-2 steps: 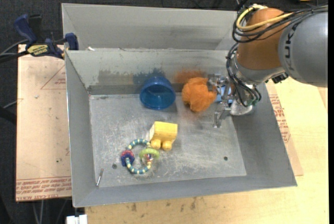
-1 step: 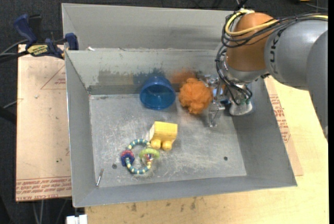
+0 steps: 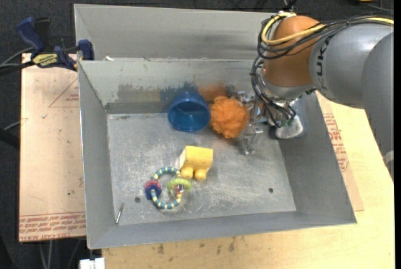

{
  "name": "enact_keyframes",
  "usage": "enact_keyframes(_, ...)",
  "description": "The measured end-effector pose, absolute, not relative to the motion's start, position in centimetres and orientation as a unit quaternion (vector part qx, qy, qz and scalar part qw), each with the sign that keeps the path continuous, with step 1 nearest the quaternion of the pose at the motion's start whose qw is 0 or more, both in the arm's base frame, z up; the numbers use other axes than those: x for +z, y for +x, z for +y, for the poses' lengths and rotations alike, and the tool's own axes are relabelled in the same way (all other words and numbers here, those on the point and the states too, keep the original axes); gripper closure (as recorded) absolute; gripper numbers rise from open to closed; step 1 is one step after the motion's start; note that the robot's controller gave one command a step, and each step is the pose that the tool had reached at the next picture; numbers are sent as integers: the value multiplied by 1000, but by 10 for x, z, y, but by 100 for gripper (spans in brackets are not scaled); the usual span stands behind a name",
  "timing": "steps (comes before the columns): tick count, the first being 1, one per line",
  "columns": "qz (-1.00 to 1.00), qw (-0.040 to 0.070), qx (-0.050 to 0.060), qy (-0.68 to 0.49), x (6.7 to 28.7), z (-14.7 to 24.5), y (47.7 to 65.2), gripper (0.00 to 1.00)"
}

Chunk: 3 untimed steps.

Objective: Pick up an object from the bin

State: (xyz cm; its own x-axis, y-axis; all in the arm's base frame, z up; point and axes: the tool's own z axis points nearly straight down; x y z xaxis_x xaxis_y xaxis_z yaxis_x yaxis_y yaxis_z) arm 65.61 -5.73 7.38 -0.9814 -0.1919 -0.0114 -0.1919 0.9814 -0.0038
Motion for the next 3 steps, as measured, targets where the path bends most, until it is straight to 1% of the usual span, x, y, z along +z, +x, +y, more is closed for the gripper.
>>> enact_keyframes(1,970,6,-2,-245,73,-43,659,0)
enact_keyframes(2,969,5,-2,-247,75,-25,660,100)
enact_keyframes(3,969,5,-2,-246,75,-25,660,100)
